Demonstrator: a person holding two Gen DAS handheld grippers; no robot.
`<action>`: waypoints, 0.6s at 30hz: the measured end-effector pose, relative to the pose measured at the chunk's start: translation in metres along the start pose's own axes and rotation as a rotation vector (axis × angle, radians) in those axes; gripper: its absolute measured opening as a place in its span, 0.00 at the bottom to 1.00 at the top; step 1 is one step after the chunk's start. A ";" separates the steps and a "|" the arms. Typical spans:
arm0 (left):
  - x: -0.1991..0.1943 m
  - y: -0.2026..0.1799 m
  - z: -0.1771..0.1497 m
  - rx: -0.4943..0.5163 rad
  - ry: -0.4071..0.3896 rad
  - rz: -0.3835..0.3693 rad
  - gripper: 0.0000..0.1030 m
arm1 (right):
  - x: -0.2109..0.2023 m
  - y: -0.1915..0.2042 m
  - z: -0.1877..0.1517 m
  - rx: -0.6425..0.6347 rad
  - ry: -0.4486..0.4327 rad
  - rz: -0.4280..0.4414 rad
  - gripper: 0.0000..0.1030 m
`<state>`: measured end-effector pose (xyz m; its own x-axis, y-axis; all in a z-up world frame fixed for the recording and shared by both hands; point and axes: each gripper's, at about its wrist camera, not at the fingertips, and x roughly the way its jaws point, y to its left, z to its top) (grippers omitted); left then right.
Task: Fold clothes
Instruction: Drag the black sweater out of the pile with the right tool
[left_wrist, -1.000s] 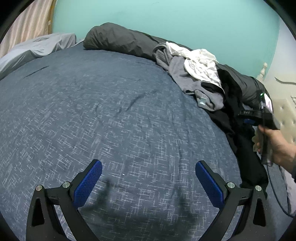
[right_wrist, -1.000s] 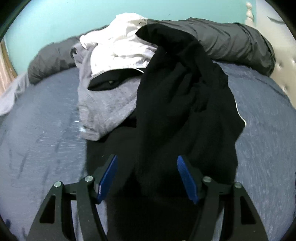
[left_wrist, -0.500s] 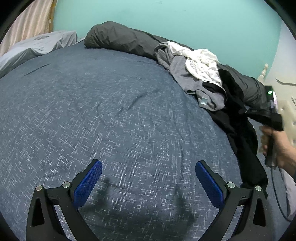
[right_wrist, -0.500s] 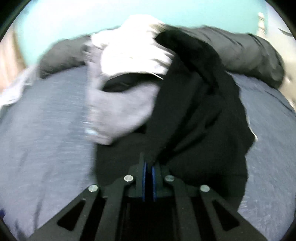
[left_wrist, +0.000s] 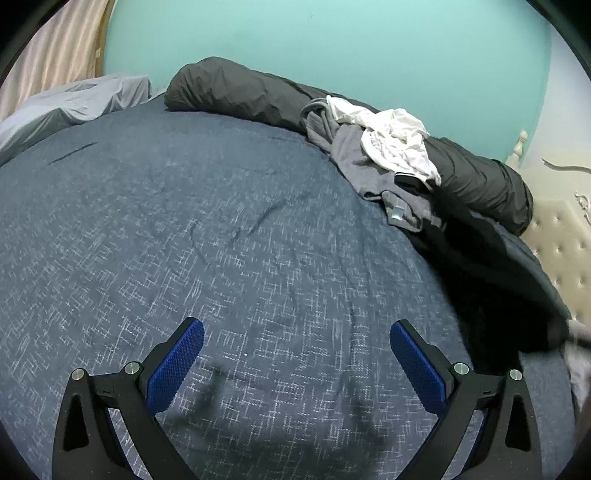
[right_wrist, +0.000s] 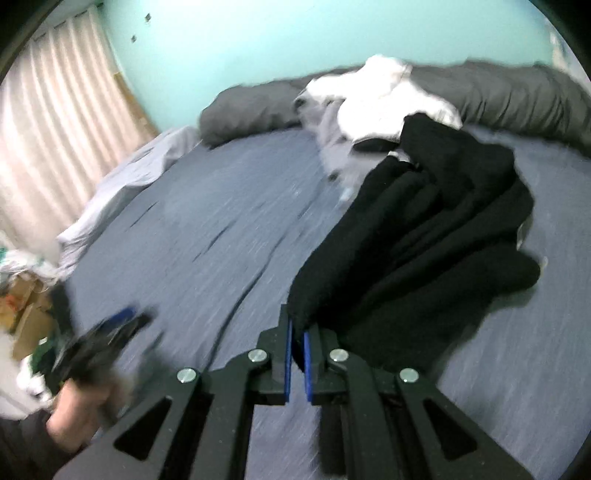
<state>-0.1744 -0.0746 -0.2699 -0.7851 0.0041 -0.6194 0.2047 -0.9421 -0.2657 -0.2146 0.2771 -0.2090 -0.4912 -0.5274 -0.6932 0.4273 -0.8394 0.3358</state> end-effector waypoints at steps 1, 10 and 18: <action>-0.001 -0.001 0.000 0.001 -0.001 -0.002 1.00 | -0.004 0.004 -0.017 0.020 0.022 0.029 0.05; -0.002 -0.001 -0.001 0.006 0.004 -0.012 1.00 | -0.029 -0.024 -0.074 0.235 0.019 -0.006 0.08; -0.002 -0.006 -0.001 0.015 0.008 -0.027 1.00 | -0.063 -0.068 -0.041 0.334 -0.190 -0.123 0.45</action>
<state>-0.1737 -0.0686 -0.2678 -0.7858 0.0323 -0.6177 0.1741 -0.9467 -0.2711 -0.1819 0.3724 -0.2143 -0.6680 -0.4094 -0.6214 0.1020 -0.8776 0.4684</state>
